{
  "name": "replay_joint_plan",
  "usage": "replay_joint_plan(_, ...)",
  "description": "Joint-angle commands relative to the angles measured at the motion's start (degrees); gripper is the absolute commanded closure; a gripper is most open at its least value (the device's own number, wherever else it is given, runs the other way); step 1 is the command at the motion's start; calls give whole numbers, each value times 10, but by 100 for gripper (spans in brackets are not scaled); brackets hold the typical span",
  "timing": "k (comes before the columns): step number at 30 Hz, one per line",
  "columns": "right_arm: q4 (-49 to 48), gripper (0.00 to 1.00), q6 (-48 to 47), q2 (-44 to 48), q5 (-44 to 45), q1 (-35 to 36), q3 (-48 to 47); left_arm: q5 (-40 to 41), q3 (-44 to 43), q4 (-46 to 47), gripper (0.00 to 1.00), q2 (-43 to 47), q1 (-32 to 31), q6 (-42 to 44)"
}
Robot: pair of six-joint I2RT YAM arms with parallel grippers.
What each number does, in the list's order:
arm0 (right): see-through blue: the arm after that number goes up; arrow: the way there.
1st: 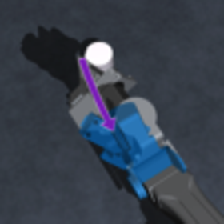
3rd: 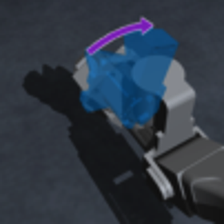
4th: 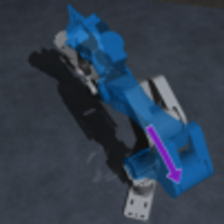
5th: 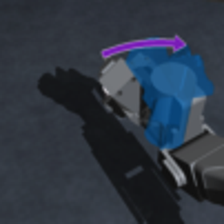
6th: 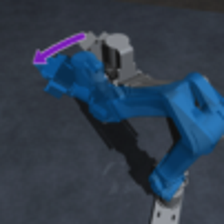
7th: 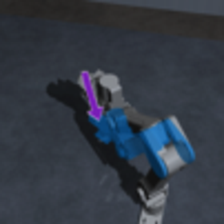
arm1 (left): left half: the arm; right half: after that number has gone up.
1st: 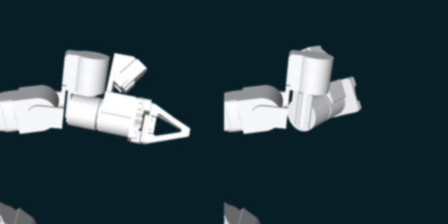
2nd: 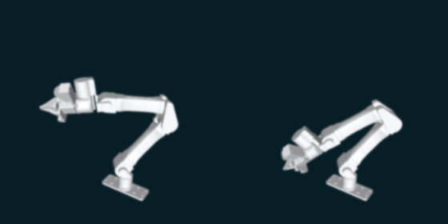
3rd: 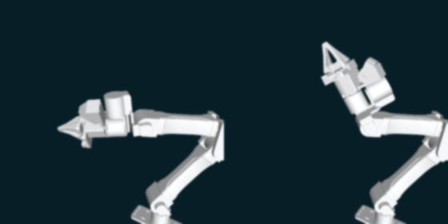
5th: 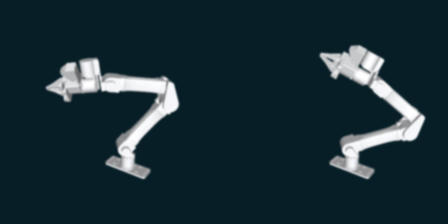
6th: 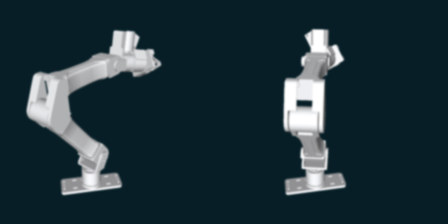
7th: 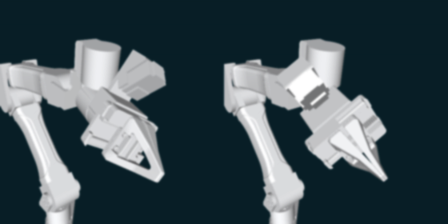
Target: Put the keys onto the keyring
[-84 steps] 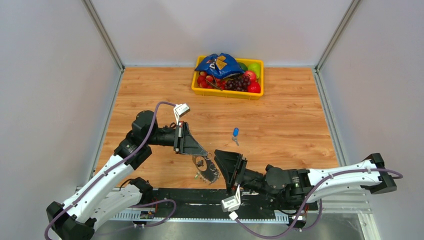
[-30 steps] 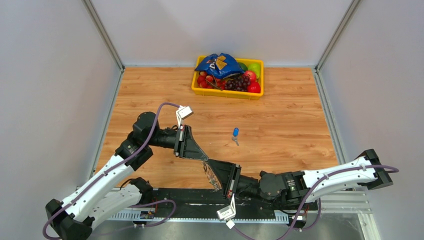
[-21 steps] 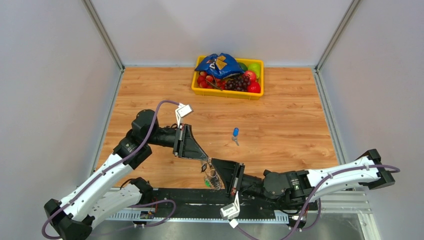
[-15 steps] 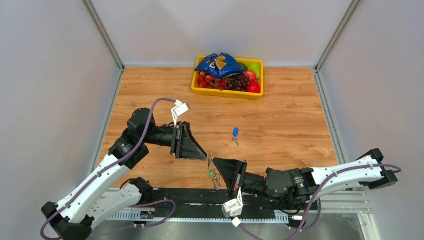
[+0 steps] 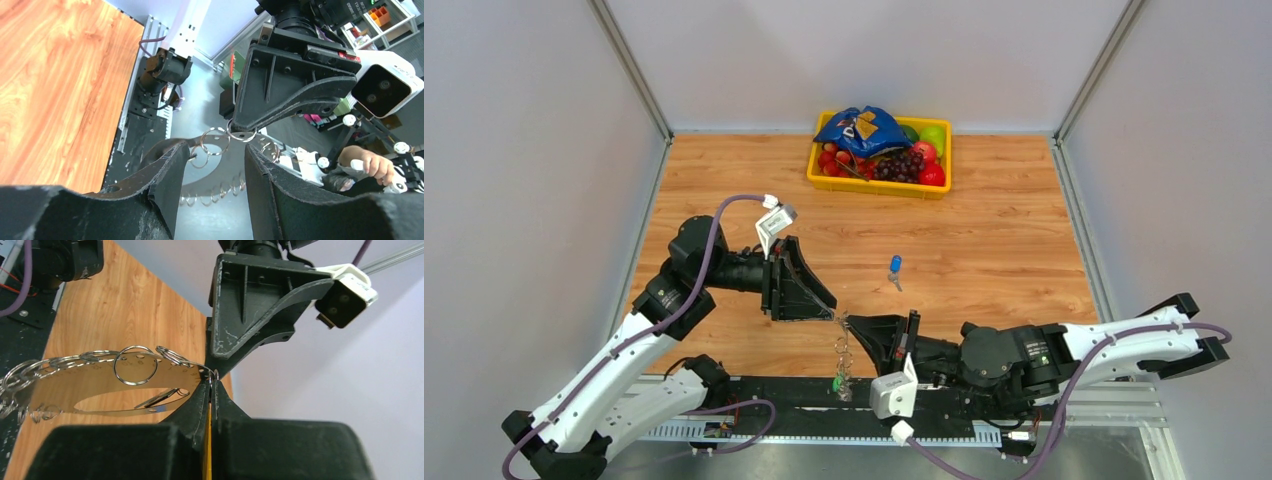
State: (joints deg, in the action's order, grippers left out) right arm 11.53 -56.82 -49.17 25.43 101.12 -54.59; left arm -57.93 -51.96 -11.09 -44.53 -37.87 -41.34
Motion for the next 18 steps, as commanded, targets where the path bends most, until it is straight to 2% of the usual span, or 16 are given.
replay_joint_plan(1, 34, 100, 73, -26, 22, 2, -56, -12, -10, 37, 44, 5, -2, 23)
replay_joint_plan(7, 52, 100, 83, -80, 112, 1, -81, -38, 1, 83, 40, 14, -2, 0)
replay_joint_plan(11, 69, 100, 103, -125, 172, -1, -104, -34, -7, 66, 38, 20, -2, 9)
replay_joint_plan(15, 95, 100, 141, -170, 230, -12, -144, -15, -26, -15, 36, 21, -2, 64)
replay_joint_plan(18, 99, 100, 158, -204, 267, -14, -172, 16, -43, -113, 36, 20, -2, 125)
